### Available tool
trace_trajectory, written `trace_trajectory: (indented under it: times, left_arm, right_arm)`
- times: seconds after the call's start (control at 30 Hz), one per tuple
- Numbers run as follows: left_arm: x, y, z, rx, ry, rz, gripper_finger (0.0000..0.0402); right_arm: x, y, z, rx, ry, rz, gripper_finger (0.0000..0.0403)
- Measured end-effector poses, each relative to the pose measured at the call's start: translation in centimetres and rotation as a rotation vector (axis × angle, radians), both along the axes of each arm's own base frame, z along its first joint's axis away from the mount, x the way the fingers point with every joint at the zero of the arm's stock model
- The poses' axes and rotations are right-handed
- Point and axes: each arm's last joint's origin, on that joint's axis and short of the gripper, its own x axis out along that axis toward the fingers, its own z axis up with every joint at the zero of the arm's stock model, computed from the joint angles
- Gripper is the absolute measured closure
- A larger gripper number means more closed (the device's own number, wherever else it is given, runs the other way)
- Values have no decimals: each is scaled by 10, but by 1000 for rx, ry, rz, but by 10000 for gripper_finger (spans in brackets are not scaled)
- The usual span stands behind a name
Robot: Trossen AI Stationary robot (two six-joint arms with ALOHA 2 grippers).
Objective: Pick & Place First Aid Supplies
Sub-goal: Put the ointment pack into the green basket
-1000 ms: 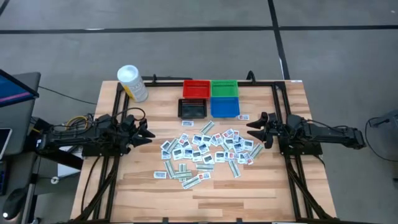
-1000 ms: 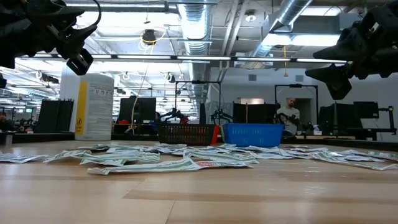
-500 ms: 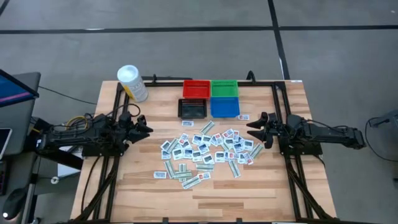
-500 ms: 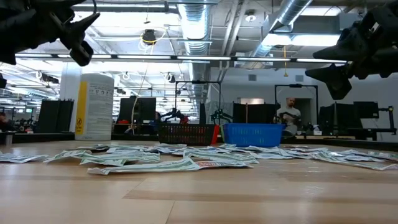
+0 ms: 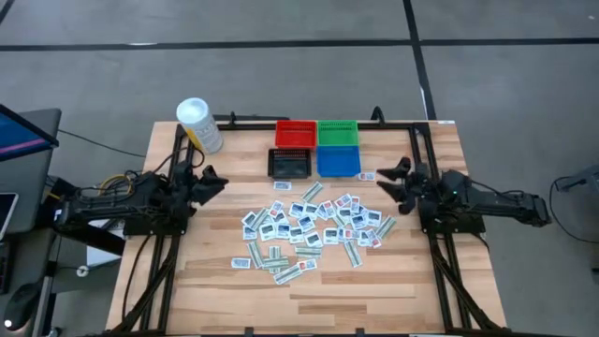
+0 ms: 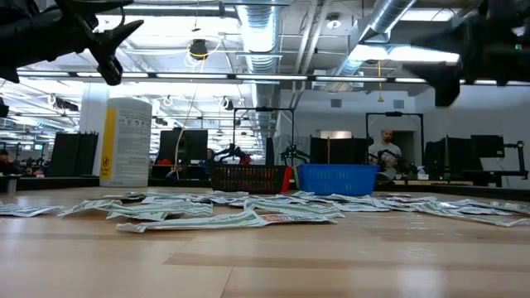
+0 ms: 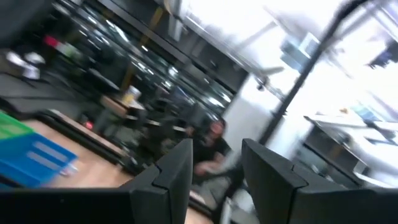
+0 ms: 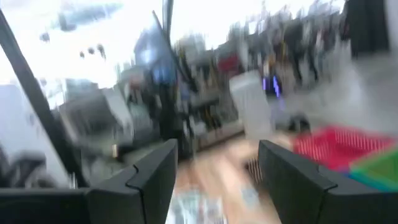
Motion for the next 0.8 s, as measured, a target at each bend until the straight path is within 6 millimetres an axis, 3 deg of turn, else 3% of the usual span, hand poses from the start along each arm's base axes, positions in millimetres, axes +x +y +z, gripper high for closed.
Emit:
trace_trajectory:
  times: [0.2,0.3,0.43,0.57,0.8]
  left_arm:
    - [-2,3,4,-129,-63,56,262]
    - [-3,3,5,-133,-75,80,262]
    - [-4,4,10,-145,-126,103,262]
    - [-1,6,11,-141,-122,158,262]
    - [21,9,36,2,-18,225,262]
  right_arm:
    - [-18,-3,37,121,-428,-132,184]
    - [-28,-3,54,60,-532,-200,184]
    - [-35,-7,71,2,-536,-379,184]
    - [-27,-12,84,-30,-373,-434,184]
    - [8,-19,84,-36,278,-397,184]
